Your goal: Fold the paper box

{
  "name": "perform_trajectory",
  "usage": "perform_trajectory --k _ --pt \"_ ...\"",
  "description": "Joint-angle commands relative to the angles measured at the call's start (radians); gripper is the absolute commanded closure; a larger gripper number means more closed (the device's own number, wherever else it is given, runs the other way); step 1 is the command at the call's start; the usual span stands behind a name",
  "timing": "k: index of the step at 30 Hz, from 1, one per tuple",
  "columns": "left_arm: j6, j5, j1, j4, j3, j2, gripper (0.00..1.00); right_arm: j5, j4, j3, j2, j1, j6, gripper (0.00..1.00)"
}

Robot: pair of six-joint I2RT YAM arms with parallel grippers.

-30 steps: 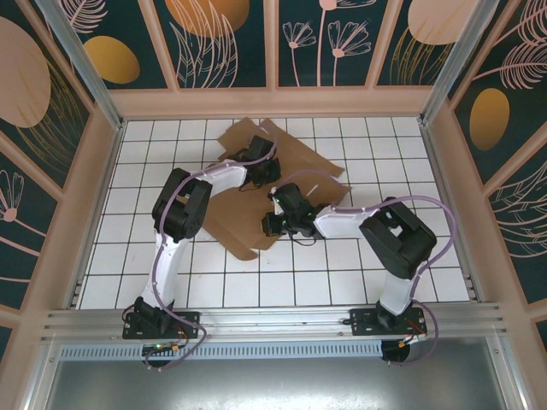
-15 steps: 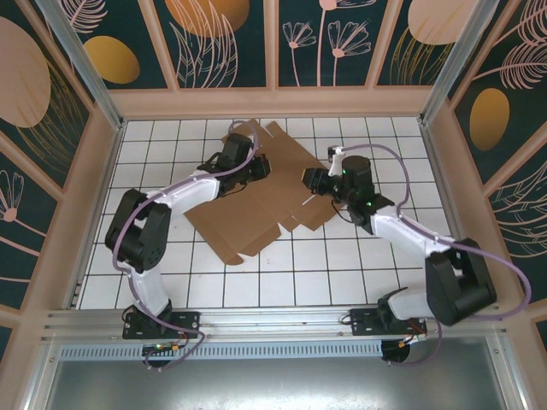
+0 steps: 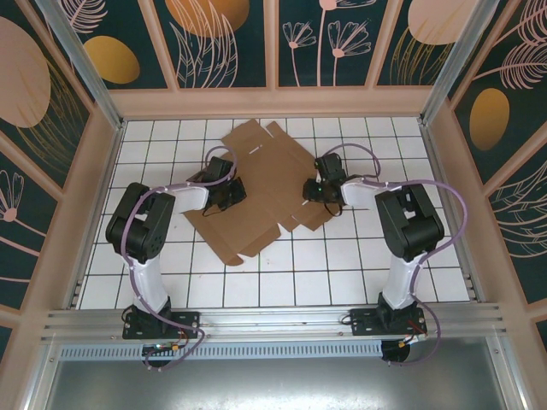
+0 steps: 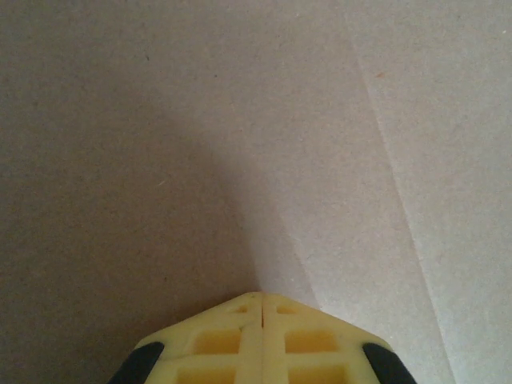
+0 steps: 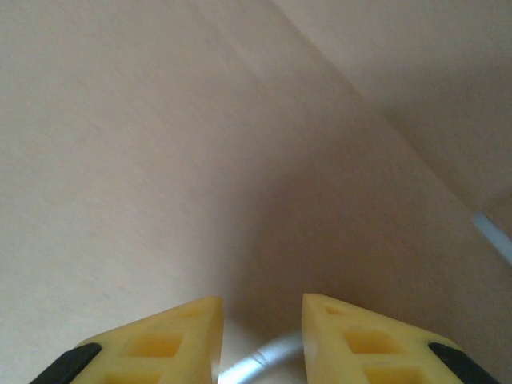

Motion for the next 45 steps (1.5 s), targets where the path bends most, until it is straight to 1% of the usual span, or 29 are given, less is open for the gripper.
perform_trajectory --k 1,3,6,8,9,12,13,14,15,16,19,22,24,26,28,29,33,34,40,45 --pt "-0.017 -0.006 -0.003 -0.024 0.003 0.028 1.0 0.052 -0.034 -0.088 -0.068 0.032 0.017 0.68" --pt "-0.011 -0.013 -0.004 -0.036 0.011 0.038 1.0 0.053 -0.032 -0.151 -0.12 0.065 0.043 0.68" --pt "-0.002 -0.02 -0.004 -0.052 0.011 0.037 1.0 0.011 -0.024 -0.248 -0.209 0.11 0.081 0.68" --pt "0.007 -0.028 -0.004 -0.064 0.009 0.031 1.0 -0.049 -0.009 -0.301 -0.284 0.134 0.096 0.67" --pt "0.011 -0.03 -0.004 -0.072 0.01 0.028 1.0 -0.088 0.011 -0.324 -0.33 0.134 0.101 0.64" --pt "0.022 -0.035 -0.004 -0.073 0.007 -0.004 1.0 -0.105 0.003 -0.325 -0.465 0.121 0.106 0.42" --pt "0.025 -0.03 -0.004 -0.067 0.009 -0.018 1.0 -0.112 0.003 -0.316 -0.503 0.121 0.105 0.29" --pt "0.031 -0.016 -0.004 -0.06 0.017 -0.03 1.0 -0.121 0.001 -0.306 -0.529 0.07 0.107 0.18" --pt "0.037 -0.004 -0.004 -0.058 0.027 -0.037 1.0 -0.138 0.002 -0.294 -0.541 0.041 0.104 0.13" --pt "0.045 0.006 -0.004 -0.059 0.042 -0.043 1.0 -0.159 0.005 -0.281 -0.544 0.0 0.099 0.1" --pt "0.075 0.041 -0.002 -0.059 0.098 -0.036 0.99 -0.188 0.037 -0.244 -0.508 -0.111 0.089 0.1" --pt "0.077 0.116 0.013 -0.059 0.138 0.018 0.97 -0.18 0.051 -0.181 -0.407 -0.187 0.03 0.09" --pt "0.074 0.156 0.022 -0.059 0.148 0.052 0.97 -0.233 0.055 -0.135 -0.32 -0.232 0.0 0.08" --pt "0.081 0.166 0.028 -0.055 0.141 0.068 0.97 -0.31 0.045 -0.089 -0.224 -0.264 -0.041 0.07" --pt "0.088 0.165 0.038 -0.049 0.129 0.075 0.97 -0.324 0.029 -0.051 -0.156 -0.277 -0.093 0.06" --pt "0.091 0.174 0.047 -0.04 0.122 0.08 0.98 -0.363 0.033 -0.04 -0.13 -0.284 -0.112 0.06" --pt "0.074 0.242 0.084 0.007 0.092 0.123 1.0 -0.592 0.071 -0.027 -0.044 -0.318 -0.125 0.07" --pt "0.072 0.251 0.087 0.016 0.087 0.13 1.0 -0.623 0.074 -0.024 -0.022 -0.322 -0.121 0.08" --pt "0.069 0.263 0.089 0.024 0.079 0.162 1.0 -0.719 0.075 0.012 0.114 -0.308 -0.101 0.11" --pt "0.056 0.273 0.088 0.044 0.065 0.186 1.0 -0.845 0.158 -0.008 0.129 -0.28 -0.06 0.19"
